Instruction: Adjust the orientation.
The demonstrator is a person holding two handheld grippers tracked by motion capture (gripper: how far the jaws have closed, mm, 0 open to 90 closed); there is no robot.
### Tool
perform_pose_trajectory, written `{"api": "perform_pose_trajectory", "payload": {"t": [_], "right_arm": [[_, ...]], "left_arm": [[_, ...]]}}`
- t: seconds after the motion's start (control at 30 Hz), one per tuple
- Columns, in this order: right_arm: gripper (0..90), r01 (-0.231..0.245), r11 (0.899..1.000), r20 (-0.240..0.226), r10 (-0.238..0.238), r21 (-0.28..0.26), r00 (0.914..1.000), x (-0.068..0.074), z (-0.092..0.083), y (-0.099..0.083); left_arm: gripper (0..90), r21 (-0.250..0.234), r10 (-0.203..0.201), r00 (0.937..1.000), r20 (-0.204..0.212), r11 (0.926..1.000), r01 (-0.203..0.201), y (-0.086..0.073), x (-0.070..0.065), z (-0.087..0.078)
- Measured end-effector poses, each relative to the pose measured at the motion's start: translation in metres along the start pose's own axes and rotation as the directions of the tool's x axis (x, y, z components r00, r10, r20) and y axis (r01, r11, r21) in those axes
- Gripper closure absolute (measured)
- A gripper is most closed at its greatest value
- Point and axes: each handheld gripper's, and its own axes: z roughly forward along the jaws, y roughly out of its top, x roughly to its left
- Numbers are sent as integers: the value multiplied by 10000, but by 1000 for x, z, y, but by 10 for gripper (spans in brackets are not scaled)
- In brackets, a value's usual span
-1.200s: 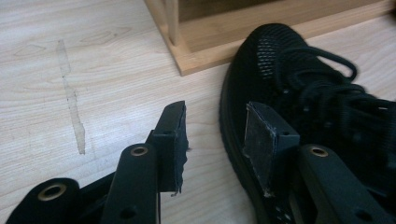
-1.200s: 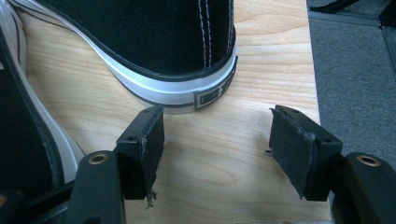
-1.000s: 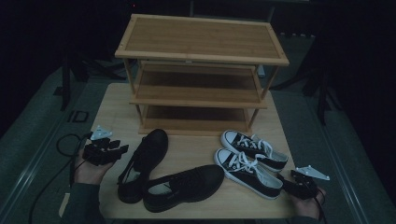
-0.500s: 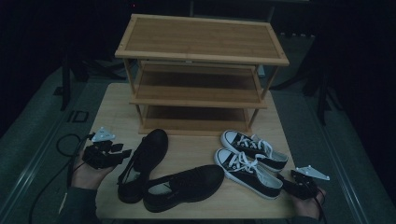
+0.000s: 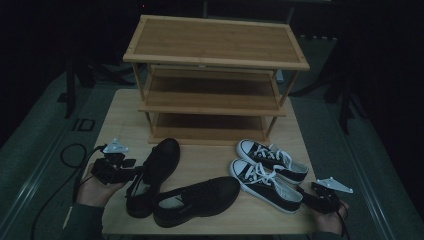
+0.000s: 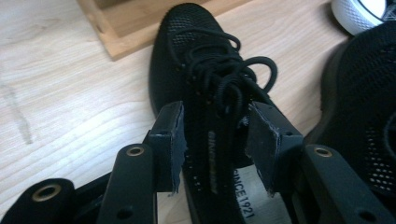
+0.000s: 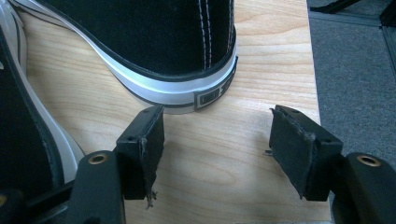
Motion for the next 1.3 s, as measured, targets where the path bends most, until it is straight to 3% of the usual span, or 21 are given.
{"api": "perform_pose_trajectory", "payload": {"t": [0.3, 0.33, 0.5, 0.67, 1.07, 1.3], "right_arm": [[351, 6, 10000, -4, -6, -1, 10000, 0, 0, 0], [350, -8, 10000, -10, 8, 2, 10000, 0, 0, 0], [347, -1, 10000, -40, 2, 7, 10000, 0, 0, 0], [347, -4, 10000, -46, 4, 7, 10000, 0, 0, 0], [347, -6, 10000, -47, 6, 8, 10000, 0, 0, 0], [346, -9, 10000, -50, 9, 9, 10000, 0, 0, 0]], "left_arm": [[566, 704, 215, 9994, -274, 9973, -196, 1, -4, 13], [567, 961, 258, 9989, -379, 9951, -220, 1, -4, 18], [601, 1336, 161, 9985, -518, 9910, -90, 2, -4, 25], [648, 1816, 361, 9960, -813, 9831, -208, 5, -6, 31], [858, 2177, 699, 9946, -770, 9747, -516, 7, -10, 39], [875, 2030, 1009, 9900, -987, 9760, -792, 7, -9, 37]]}}
